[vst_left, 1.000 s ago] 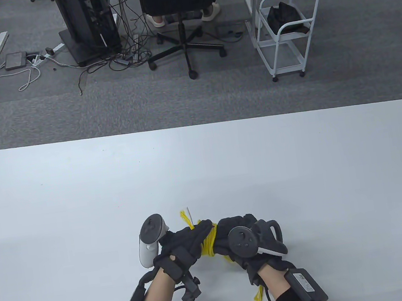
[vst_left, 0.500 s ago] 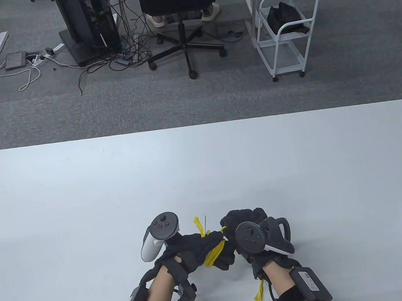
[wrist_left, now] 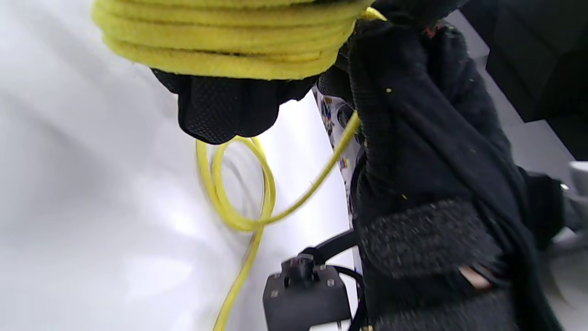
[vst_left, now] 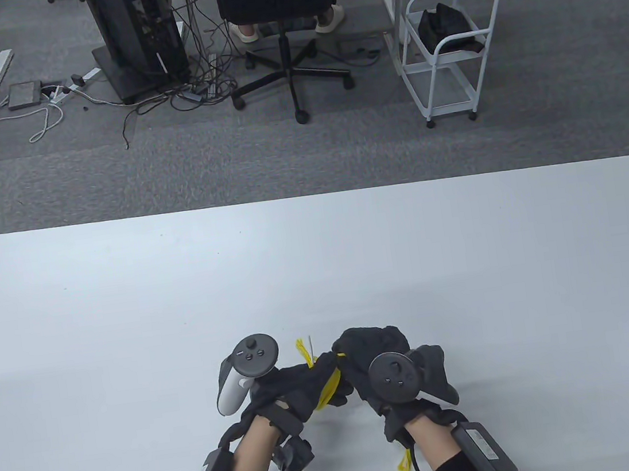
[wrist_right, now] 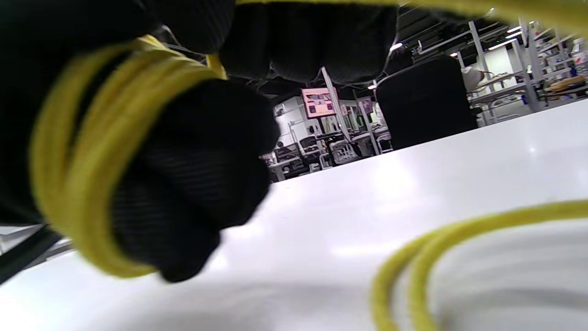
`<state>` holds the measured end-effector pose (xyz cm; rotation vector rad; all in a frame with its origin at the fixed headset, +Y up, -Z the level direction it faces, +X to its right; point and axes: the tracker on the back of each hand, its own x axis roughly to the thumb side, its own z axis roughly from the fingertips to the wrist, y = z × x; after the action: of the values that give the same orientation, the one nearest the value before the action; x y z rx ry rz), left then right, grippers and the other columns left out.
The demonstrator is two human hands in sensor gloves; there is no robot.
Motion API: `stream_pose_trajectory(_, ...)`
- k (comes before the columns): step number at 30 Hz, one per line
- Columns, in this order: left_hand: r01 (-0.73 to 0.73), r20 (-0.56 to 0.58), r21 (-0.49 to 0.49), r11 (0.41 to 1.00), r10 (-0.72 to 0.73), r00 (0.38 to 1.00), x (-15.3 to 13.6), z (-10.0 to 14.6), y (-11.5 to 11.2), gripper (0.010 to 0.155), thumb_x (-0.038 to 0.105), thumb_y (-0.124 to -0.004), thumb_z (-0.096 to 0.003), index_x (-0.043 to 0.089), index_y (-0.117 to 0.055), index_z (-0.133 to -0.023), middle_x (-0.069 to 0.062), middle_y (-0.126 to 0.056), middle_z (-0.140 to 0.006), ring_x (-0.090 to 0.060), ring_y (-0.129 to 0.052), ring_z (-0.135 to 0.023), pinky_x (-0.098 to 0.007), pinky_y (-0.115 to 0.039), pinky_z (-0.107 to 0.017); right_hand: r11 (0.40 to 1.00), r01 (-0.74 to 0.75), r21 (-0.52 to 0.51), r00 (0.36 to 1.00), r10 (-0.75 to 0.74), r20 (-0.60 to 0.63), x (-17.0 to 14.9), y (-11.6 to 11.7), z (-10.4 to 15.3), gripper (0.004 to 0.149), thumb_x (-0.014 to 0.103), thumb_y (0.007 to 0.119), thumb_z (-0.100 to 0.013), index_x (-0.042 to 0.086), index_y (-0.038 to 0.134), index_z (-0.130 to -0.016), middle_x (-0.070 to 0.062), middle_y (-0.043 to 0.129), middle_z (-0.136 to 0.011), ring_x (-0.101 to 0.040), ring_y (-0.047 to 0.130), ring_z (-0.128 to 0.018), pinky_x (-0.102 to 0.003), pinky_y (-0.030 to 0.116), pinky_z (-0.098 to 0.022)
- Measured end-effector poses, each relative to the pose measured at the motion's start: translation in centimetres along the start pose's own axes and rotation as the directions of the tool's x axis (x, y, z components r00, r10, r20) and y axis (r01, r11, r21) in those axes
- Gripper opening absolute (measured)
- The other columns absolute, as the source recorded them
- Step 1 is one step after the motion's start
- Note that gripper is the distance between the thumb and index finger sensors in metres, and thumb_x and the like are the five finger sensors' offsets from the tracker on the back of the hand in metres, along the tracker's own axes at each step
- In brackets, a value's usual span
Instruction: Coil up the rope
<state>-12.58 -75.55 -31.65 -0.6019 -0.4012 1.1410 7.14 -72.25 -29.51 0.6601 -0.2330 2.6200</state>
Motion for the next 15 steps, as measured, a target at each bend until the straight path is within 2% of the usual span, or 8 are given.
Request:
stream_pose_trajectory(2, -0.008, -0.008, 0.048, 0.999, 0.008, 1.000, -0.1, 0.2, 0.2, 0.074, 0.057, -0.042, -0.0602, 0.009, -0.078, -0.104, -0.024, -0.091, -0.097, -0.037, -0.095, -0.080, -0.042, -0.072, -0.064, 1.000, 0.003, -0.015, 1.000, -0.002, 0.019, 0.6, 0.1, 0.0, 0.041, 0.037, 0.069, -0.058, 0.016, 0.070, -0.094, -0.018, 0.070, -0.101, -0.045, 0.075, -0.086, -0.073, 0.052, -0.065)
stream_pose_trajectory(8, -0.032, 0.010, 0.113, 0.993, 0.032, 0.999, -0.2, 0.5, 0.7, 0.076, 0.058, -0.041, -0.0600, 0.007, -0.074, -0.107, -0.025, -0.087, -0.100, -0.038, -0.093, -0.083, -0.043, -0.069, -0.066, 0.999, 0.028, -0.025, 0.999, -0.027, 0.036, 1.1, 0.1, 0.2, 0.042, 0.037, 0.068, -0.058, 0.015, 0.069, -0.095, -0.018, 0.070, -0.101, -0.046, 0.075, -0.086, -0.073, 0.052, -0.065)
stream_pose_trajectory(15, -0.061, 0.042, 0.249, 0.967, 0.052, 0.998, -0.2, 0.9, 1.2, 0.070, 0.056, -0.048, -0.0614, 0.008, -0.070, -0.108, -0.025, -0.084, -0.102, -0.037, -0.091, -0.085, -0.042, -0.068, -0.067, 0.999, 0.050, -0.014, 0.997, -0.049, 0.067, 1.7, 0.4, 0.2, 0.043, 0.037, 0.068, -0.059, 0.015, 0.070, -0.094, -0.018, 0.071, -0.100, -0.045, 0.076, -0.086, -0.073, 0.052, -0.065)
